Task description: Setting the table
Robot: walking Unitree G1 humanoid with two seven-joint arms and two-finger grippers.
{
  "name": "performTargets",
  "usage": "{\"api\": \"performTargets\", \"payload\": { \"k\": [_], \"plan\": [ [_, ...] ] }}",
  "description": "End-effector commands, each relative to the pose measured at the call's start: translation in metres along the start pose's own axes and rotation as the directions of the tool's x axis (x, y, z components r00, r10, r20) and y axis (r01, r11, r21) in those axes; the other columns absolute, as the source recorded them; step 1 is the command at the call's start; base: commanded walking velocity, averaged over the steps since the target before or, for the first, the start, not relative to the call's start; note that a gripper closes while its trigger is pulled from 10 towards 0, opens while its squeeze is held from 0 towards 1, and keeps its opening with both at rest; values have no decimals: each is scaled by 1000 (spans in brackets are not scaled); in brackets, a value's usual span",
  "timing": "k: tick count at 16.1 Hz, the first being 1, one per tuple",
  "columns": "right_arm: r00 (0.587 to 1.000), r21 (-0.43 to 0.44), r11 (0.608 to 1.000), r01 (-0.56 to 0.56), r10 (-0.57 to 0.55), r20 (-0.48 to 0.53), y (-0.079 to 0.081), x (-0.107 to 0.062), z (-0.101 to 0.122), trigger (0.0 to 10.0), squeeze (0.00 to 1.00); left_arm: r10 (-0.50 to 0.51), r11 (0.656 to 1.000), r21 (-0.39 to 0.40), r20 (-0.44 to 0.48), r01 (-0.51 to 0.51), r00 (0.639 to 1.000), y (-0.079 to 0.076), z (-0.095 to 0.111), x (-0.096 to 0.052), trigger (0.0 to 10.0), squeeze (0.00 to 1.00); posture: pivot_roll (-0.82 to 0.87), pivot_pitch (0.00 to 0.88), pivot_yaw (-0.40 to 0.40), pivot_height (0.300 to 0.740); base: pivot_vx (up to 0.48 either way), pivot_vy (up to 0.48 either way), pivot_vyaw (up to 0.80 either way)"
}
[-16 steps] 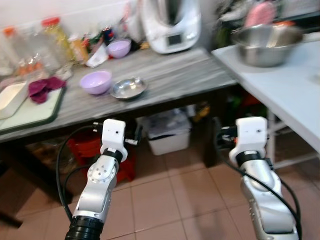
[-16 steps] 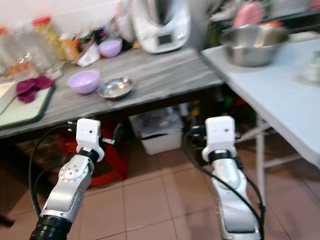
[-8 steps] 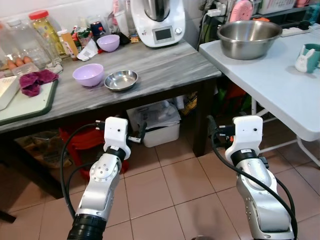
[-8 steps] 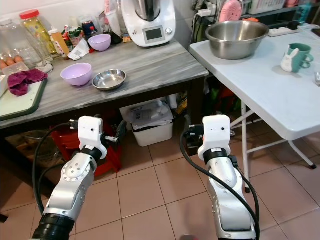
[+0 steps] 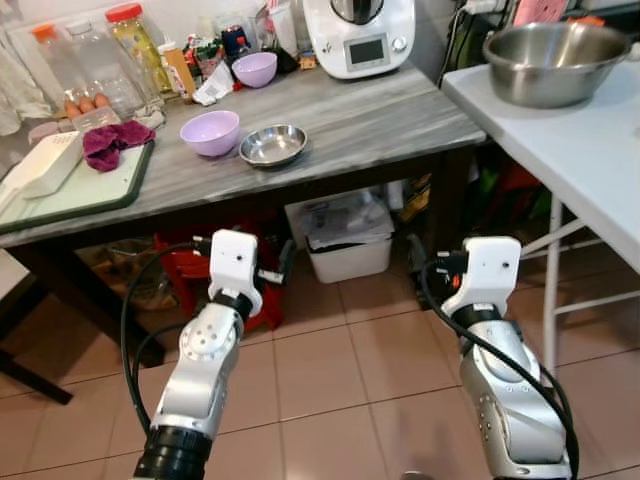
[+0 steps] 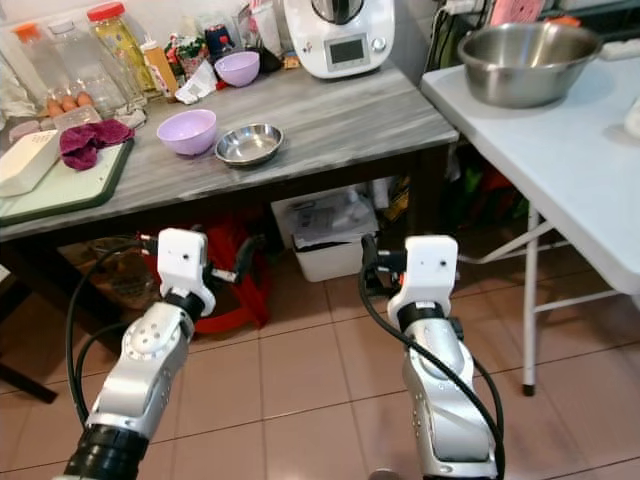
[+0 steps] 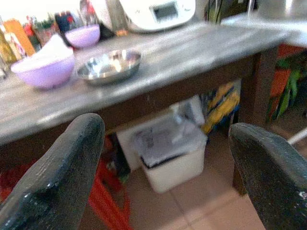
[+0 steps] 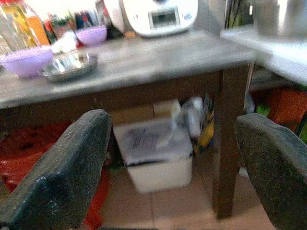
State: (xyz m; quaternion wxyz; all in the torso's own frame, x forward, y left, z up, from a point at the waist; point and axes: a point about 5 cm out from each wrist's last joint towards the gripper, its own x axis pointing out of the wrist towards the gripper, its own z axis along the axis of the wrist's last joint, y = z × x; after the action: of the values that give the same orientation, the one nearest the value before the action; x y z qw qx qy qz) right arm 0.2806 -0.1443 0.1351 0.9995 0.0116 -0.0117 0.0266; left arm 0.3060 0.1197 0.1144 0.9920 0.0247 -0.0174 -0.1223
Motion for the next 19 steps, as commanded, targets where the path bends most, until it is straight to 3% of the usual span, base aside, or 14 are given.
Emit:
{"api": "performTargets", "payload": {
  "k": [1,3,5,7,10,12,15,18,19],
  "plan": [
    [1000,26,1000,-11,11,-20,4,3,-7,10000,0,1,999,43,-45,1,999,5,-10,-10,10000,0,-118,120,188,740,0,0,0],
    [999,46,999,-8,10,-38,6,6,-11,10000,0,-2,999,40,-79,5,997,7,-16,-17,10000,0,-85,145,187,740,0,0,0],
    [997,77,997,-26,32,-75,20,11,-24,10000,0,-10,994,102,-119,22,993,21,-27,-33,10000,0,-30,140,171,740,0,0,0],
    [986,126,986,-111,125,-112,44,14,-37,10000,0,90,986,153,-141,-68,986,43,-31,-44,10000,0,33,107,164,740,0,0,0],
    [973,154,976,-153,176,-149,55,21,-47,10000,0,145,979,166,-156,-119,977,54,-31,-50,10000,0,102,128,159,740,0,0,0],
    [971,160,974,-159,183,-152,57,20,-52,10000,0,125,981,168,-194,-93,973,52,-40,-59,10000,0,117,128,158,740,0,0,0],
    [978,97,985,-146,158,-139,50,16,-57,10000,0,108,992,87,-235,-90,966,42,-51,-65,10000,0,79,125,165,740,0,0,0],
    [986,39,993,-115,118,-114,29,15,-50,10000,0,49,998,37,-230,-41,972,22,-54,-57,10000,0,0,135,104,740,0,0,0],
    [987,-4,991,-132,131,-96,20,14,-45,10000,0,28,1000,4,-225,-28,974,13,-56,-51,10000,0,-63,129,52,740,0,0,0]
  ]
}}
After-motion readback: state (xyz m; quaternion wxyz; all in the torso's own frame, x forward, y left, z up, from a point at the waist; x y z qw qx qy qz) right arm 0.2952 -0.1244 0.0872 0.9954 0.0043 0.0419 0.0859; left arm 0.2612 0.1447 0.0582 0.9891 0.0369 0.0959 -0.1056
